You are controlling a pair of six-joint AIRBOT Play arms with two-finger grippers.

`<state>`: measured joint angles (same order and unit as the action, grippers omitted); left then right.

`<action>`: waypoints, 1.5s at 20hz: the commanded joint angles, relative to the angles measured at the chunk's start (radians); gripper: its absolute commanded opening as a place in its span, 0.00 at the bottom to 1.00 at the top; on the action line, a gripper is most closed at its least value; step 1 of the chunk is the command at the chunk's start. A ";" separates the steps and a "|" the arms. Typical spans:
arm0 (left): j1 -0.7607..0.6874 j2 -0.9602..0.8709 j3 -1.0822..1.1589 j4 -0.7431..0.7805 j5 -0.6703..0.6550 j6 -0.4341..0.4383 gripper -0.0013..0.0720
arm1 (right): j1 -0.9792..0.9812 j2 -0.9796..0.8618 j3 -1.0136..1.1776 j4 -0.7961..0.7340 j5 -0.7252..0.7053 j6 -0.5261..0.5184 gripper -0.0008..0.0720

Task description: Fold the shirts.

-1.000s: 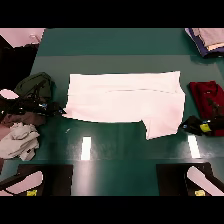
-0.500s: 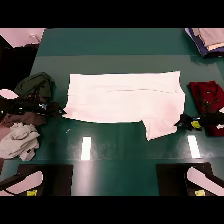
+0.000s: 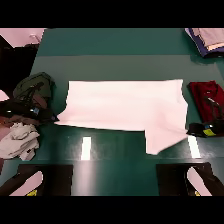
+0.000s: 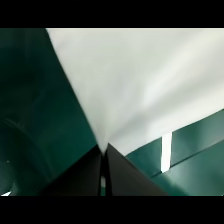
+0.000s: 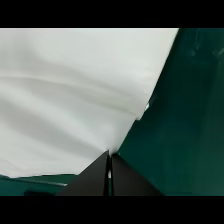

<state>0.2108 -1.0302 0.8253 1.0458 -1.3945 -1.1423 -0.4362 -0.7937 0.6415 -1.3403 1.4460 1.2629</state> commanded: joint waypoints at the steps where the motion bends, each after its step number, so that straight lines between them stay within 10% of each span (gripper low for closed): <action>1: -0.010 0.140 0.001 0.053 -0.158 -0.039 0.05 | 0.001 0.170 0.001 -0.076 0.140 0.019 0.03; 9: -0.043 0.176 0.014 0.014 0.063 -0.142 0.05 | 0.005 0.305 0.047 0.039 0.029 0.019 0.03; 30: -0.043 -0.183 0.064 -0.173 0.571 -0.115 0.05 | 0.231 -0.565 0.612 0.065 -0.232 0.063 0.04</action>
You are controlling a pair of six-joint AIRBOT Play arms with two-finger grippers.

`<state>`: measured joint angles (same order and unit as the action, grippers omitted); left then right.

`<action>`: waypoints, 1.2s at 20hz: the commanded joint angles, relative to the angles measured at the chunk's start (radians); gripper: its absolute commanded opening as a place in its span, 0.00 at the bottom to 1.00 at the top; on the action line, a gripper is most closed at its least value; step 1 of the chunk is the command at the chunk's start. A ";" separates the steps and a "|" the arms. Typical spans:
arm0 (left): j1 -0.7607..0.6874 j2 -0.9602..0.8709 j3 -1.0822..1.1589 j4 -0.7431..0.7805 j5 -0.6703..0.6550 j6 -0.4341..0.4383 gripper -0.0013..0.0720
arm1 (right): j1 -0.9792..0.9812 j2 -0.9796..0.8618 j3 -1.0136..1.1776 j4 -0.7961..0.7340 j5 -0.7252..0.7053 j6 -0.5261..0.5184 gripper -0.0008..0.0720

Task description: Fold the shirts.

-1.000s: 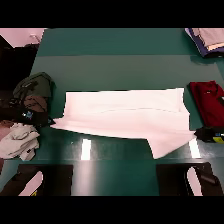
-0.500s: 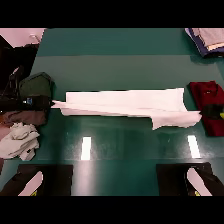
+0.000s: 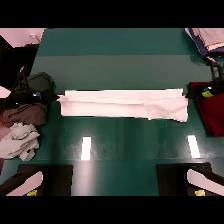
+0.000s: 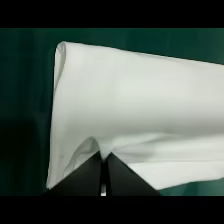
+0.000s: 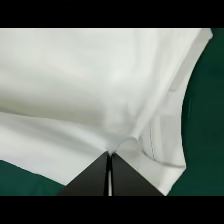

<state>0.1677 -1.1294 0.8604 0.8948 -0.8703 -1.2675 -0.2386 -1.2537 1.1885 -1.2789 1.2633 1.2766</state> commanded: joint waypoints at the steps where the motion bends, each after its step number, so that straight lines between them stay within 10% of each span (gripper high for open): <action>1: 0.000 -0.114 0.053 -0.023 0.056 -0.004 0.17 | 0.040 -0.137 0.085 0.005 -0.076 0.084 0.04; 2: 0.000 -0.134 0.076 -0.024 0.068 -0.034 0.60 | 0.043 -0.167 0.109 0.008 -0.104 0.124 0.07; 3: 0.000 -0.153 0.103 -0.025 0.075 -0.073 0.87 | 0.043 -0.192 0.129 0.041 -0.124 0.129 0.40; 4: 0.000 -0.162 0.130 -0.025 0.068 -0.091 0.87 | 0.042 -0.213 0.151 0.090 -0.126 0.129 0.75; 5: 0.000 -0.161 0.154 -0.024 0.053 -0.089 0.87 | 0.029 -0.229 0.177 0.130 -0.101 0.127 0.79; 10: 0.000 -0.161 0.221 -0.023 -0.178 -0.060 0.84 | -0.103 -0.188 0.117 0.163 0.046 0.012 0.79; 13: 0.000 -0.161 0.221 -0.022 -0.257 -0.032 0.05 | -0.214 -0.156 -0.005 0.164 0.050 -0.057 0.79; 24: -0.170 -0.161 0.179 -0.039 -0.280 -0.024 0.05 | -0.307 -0.412 0.064 0.294 0.156 -0.240 0.85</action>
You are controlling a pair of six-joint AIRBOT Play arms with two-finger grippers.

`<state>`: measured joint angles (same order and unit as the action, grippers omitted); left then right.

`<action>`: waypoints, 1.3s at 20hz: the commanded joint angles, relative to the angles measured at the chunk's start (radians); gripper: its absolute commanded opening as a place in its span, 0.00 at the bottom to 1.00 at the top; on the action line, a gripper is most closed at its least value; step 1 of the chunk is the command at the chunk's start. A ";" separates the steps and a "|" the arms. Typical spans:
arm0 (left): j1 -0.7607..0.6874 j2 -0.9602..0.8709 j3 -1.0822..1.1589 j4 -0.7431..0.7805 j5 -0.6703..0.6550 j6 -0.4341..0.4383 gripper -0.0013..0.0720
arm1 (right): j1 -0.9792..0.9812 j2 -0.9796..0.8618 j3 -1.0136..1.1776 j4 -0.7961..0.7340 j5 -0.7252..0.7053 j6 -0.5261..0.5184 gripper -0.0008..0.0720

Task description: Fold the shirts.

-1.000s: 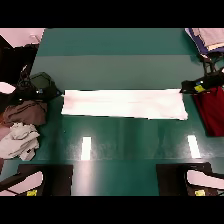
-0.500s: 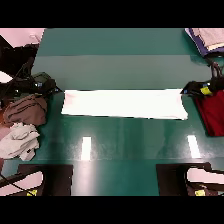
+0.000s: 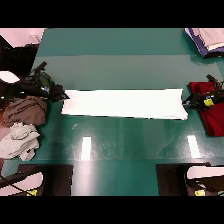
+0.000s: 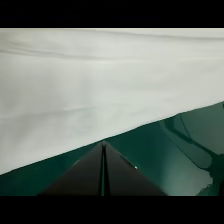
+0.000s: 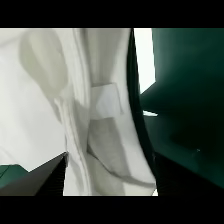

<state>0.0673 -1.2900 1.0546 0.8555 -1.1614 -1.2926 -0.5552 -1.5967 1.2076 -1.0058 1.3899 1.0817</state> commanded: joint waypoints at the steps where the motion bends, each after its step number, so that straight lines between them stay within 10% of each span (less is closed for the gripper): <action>1: -0.098 0.000 -0.014 0.000 0.027 0.001 0.05 | 0.017 -0.094 0.064 0.023 0.039 -0.049 0.85; 8: -0.215 0.000 -0.014 -0.003 0.079 -0.021 0.05 | 0.061 -0.177 0.080 0.159 0.078 -0.109 0.72; 12: -0.216 0.000 -0.014 -0.006 0.101 -0.044 0.05 | 0.057 -0.161 0.081 0.204 0.080 -0.160 0.04; 20: -0.384 -0.199 0.189 -0.030 0.199 -0.072 0.05 | 0.113 0.044 0.097 0.203 0.073 -0.073 0.03; 26: -0.542 -0.501 0.506 -0.033 0.195 -0.090 0.05 | 0.325 0.144 0.381 0.202 0.104 0.182 0.03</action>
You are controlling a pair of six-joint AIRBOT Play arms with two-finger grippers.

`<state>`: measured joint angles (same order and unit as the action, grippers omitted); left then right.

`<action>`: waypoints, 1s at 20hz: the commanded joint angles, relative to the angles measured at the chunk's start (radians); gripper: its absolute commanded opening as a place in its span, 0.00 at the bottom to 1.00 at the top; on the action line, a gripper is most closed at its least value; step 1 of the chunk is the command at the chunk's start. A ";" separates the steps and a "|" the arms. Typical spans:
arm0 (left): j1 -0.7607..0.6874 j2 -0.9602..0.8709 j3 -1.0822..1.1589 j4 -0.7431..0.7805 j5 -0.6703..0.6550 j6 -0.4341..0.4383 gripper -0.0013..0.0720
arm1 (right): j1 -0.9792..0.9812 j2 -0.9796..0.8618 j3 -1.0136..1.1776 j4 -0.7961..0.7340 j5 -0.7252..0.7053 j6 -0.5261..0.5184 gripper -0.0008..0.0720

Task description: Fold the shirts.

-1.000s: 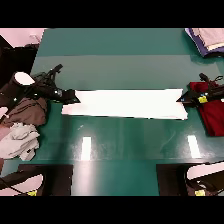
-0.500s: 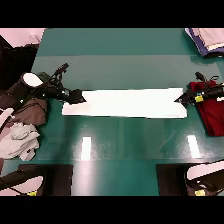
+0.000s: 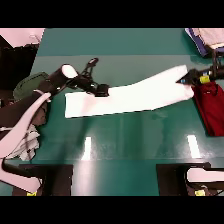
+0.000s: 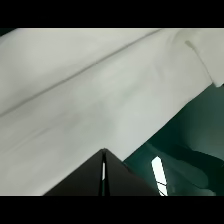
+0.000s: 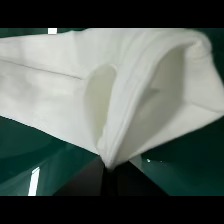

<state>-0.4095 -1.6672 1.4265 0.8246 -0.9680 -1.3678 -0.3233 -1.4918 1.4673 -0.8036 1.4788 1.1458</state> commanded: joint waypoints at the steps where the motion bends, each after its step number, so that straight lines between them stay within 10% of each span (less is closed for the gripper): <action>1: -0.082 -0.167 0.182 -0.002 0.001 -0.021 0.05 | 0.137 0.039 0.175 0.000 0.029 0.151 0.03; 11: -0.107 -0.300 0.294 0.011 0.059 -0.057 0.05 | 0.509 -0.130 0.588 -0.004 0.072 0.280 0.03; 20: 0.100 -0.130 0.322 0.247 -0.206 -0.056 0.05 | 0.653 -0.213 0.523 -0.003 -0.025 0.216 0.03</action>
<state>-0.3866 -1.8748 1.7432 0.9615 -1.0851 -1.4254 0.2886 -1.6756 1.9877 -0.8082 1.4765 1.3846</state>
